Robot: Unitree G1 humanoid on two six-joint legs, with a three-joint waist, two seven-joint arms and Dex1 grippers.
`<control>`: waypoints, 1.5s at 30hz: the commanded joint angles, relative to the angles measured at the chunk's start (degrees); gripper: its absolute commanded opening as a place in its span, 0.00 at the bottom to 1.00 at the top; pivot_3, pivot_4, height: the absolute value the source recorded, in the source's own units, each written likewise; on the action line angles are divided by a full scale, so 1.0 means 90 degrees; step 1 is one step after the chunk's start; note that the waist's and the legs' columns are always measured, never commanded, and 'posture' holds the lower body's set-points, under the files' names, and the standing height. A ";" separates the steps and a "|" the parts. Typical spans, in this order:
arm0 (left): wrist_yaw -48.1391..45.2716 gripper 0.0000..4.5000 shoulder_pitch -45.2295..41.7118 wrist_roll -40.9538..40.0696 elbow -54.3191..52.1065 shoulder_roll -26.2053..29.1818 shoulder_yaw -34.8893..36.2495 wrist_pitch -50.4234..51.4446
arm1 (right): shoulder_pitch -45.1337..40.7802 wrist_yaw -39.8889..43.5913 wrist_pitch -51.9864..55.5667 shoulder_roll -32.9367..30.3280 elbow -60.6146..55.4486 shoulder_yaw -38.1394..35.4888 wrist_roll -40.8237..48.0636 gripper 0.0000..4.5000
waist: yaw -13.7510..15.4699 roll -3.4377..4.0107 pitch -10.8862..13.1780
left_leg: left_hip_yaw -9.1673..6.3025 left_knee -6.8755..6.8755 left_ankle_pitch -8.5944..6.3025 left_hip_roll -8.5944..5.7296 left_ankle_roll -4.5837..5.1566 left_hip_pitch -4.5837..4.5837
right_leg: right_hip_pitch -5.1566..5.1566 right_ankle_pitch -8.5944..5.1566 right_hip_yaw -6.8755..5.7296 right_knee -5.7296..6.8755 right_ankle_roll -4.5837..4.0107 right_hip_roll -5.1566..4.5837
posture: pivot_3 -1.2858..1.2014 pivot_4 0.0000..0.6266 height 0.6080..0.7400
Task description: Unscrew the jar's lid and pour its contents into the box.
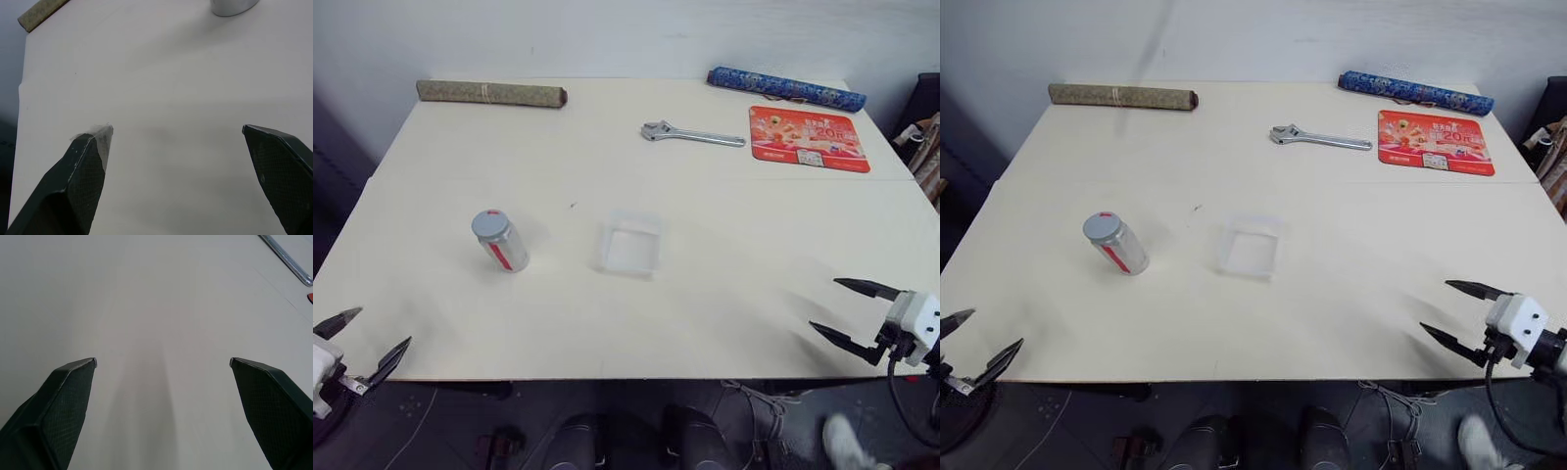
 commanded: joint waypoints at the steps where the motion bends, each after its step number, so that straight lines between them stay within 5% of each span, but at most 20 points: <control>1: 0.0045 1.00 0.0085 -0.0105 -0.0234 -0.0042 0.0133 0.0063 | -0.0062 0.0155 0.0202 0.0101 -0.0543 0.0054 0.0353 1.00 | 0.0002 0.0000 0.0000 | 0.0001 0.0000 0.0000 0.0002 0.0000 0.0000 | 0.0000 0.0000 0.0001 0.0000 0.0000 0.0001 | 0.52 0.24 1.00; 8: 0.0362 1.00 0.0459 -0.1593 -0.1002 -0.0753 0.0669 0.1755 | -0.0497 -0.0246 0.1103 0.1205 -0.2605 0.0652 0.1398 1.00 | 0.0018 0.0005 0.0003 | 0.0002 0.0001 -0.0006 0.0021 -0.0016 0.0006 | -0.0003 0.0001 0.0022 0.0007 -0.0006 0.0002 | 0.52 0.24 1.00; 12: 0.0556 1.00 0.0595 -0.1752 -0.1230 -0.1404 0.0668 0.1809 | -0.0736 -0.0039 0.0949 0.1832 -0.3075 0.1047 0.1606 1.00 | 0.0038 0.0004 0.0002 | 0.0001 0.0003 -0.0009 0.0020 -0.0013 0.0006 | -0.0001 0.0000 0.0021 0.0003 -0.0007 0.0002 | 0.52 0.24 1.00; 19: 0.1669 1.00 0.0436 -0.1957 -0.3516 -0.2357 -0.0302 0.2555 | -0.1000 0.0294 0.0681 0.2056 -0.2508 0.1208 0.1340 1.00 | 0.0188 -0.0016 -0.0007 | 0.0006 0.0029 -0.0027 0.0012 0.0004 0.0001 | 0.0004 0.0004 0.0028 0.0004 -0.0004 -0.0001 | 0.52 0.24 1.00; 24: 0.2848 1.00 -0.0018 -0.0965 -0.4549 -0.2809 -0.1485 0.3041 | -0.0967 0.0420 0.0542 0.2098 -0.2250 0.1201 0.1345 1.00 | 0.0188 -0.0016 -0.0008 | 0.0016 0.0030 -0.0006 0.0011 0.0036 0.0004 | 0.0007 0.0006 0.0030 0.0009 -0.0001 0.0011 | 0.52 0.24 1.00; 32: 0.4251 1.00 -0.1668 0.0169 -0.4365 -0.2910 -0.2383 0.3823 | -0.0693 0.0738 0.0241 0.2226 -0.1996 0.1150 0.1434 1.00 | 0.0189 -0.0015 -0.0008 | 0.0038 0.0034 0.0003 0.0028 0.0032 0.0013 | 0.0006 0.0010 0.0006 0.0030 0.0002 0.0081 | 0.52 0.24 1.00; 45: 0.4301 1.00 -0.3203 0.0743 -0.2685 -0.3036 -0.2837 0.3223 | -0.0196 0.0359 0.0230 0.2335 -0.2488 0.1194 0.1304 1.00 | 0.0194 -0.0013 -0.0010 | 0.0039 0.0049 0.0004 0.0032 0.0030 0.0012 | 0.0004 0.0013 0.0011 0.0043 0.0001 0.0086 | 0.52 0.24 1.00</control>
